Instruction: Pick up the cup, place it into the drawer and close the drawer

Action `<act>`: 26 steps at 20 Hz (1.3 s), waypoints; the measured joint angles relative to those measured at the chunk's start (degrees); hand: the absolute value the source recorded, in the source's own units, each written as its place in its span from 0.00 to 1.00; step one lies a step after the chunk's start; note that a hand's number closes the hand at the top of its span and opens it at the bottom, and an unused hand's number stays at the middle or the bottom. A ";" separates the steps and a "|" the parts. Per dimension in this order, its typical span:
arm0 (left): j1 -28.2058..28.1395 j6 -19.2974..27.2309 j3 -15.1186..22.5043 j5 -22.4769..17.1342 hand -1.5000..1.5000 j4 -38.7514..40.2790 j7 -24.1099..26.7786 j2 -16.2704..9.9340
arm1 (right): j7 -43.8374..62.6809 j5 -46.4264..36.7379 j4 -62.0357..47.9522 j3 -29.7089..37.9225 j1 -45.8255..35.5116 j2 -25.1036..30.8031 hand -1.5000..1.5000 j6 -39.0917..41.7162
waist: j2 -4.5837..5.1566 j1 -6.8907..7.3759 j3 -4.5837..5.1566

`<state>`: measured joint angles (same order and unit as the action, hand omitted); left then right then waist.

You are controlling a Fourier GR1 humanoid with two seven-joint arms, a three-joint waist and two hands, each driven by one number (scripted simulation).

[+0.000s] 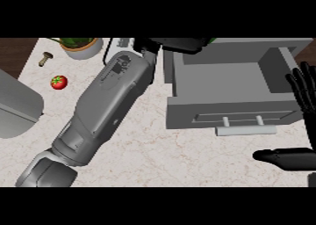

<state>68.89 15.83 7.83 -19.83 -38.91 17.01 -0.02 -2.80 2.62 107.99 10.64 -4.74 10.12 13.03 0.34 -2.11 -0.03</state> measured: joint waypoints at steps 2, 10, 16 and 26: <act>1.31 -0.23 0.62 -1.04 1.00 3.25 1.04 0.01 | 0.03 0.20 -0.96 0.45 -1.01 0.19 0.00 -0.15 | 0.09 -0.04 -0.01; 3.24 3.08 9.70 -7.70 1.00 9.99 3.03 0.01 | -0.55 -0.13 -1.59 -0.11 -1.59 0.08 0.00 0.16 | 0.27 -1.13 -0.02; 4.27 5.23 16.39 -9.28 0.00 14.52 2.00 0.01 | -0.61 -0.22 -0.78 -0.96 -1.24 -0.29 0.00 0.50 | 0.56 -2.33 -0.04; 3.34 9.63 27.47 -10.98 0.00 14.74 -1.81 0.01 | -0.78 1.23 -0.97 -0.27 -1.88 0.60 0.00 1.85 | 0.74 -3.23 -0.05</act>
<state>72.23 25.46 35.29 -30.81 -24.17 15.20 0.00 -3.58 3.86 107.03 10.36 -6.62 10.72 14.87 1.08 -5.33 -0.08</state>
